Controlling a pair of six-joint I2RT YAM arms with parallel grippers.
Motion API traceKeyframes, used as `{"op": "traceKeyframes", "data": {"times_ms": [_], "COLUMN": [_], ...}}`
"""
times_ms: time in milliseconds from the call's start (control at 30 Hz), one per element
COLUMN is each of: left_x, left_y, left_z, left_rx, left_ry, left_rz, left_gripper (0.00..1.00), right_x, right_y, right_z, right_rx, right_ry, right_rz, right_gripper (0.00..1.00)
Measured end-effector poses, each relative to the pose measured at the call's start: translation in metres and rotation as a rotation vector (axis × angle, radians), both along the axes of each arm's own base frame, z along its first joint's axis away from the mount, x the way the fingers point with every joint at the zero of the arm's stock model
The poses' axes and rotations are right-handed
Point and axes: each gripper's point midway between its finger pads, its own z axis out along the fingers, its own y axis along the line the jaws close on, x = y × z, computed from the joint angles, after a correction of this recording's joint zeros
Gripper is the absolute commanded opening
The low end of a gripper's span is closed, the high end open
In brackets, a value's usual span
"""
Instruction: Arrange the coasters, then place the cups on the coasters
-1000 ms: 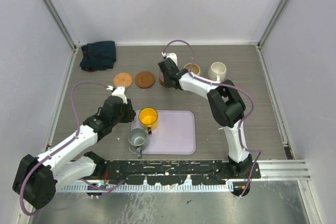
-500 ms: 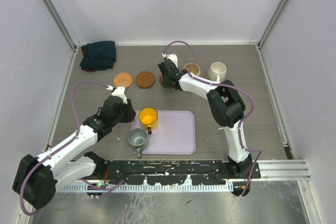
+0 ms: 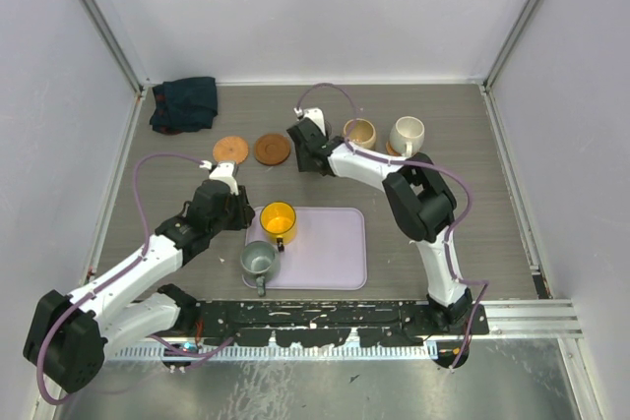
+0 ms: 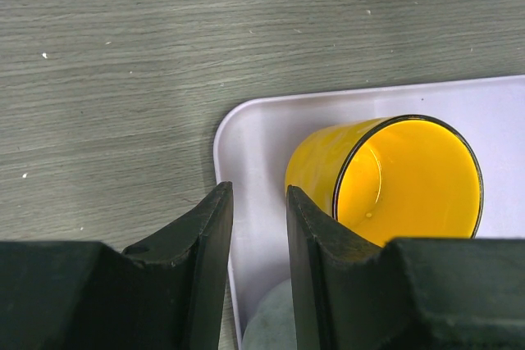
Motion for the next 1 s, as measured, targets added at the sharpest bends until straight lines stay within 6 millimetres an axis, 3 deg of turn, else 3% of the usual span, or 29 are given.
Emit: {"op": "traceKeyframes", "data": {"times_ms": [300,433,733,833,1000], "left_x": [0.000,0.000,-0.001,-0.002,-0.009], "left_y": [0.000,0.000,-0.002,-0.001,-0.002], "left_z": [0.000,0.000,0.007,0.014,0.023], "left_rx": [-0.001,-0.001,-0.018,-0.030,-0.053], "left_ry": [0.000,0.000,-0.018,-0.037,-0.051], "left_rz": [0.000,-0.001,-0.008,-0.009,-0.026], "left_gripper": [0.34,0.34,0.36,0.37,0.44], "right_x": [-0.007,-0.008,-0.035,-0.049,-0.069], "right_y": [0.010,0.006,-0.012,-0.007,0.004], "right_z": [0.000,-0.002,-0.020,-0.005,0.048], "right_rx": [-0.009,-0.021,-0.077,-0.080,-0.019], "right_ry": [-0.007,-0.008,0.035,0.013,-0.078], "right_rz": [0.018,0.004,0.005,0.029,0.072], "right_gripper": [0.51,0.68,0.76,0.77,0.81]}}
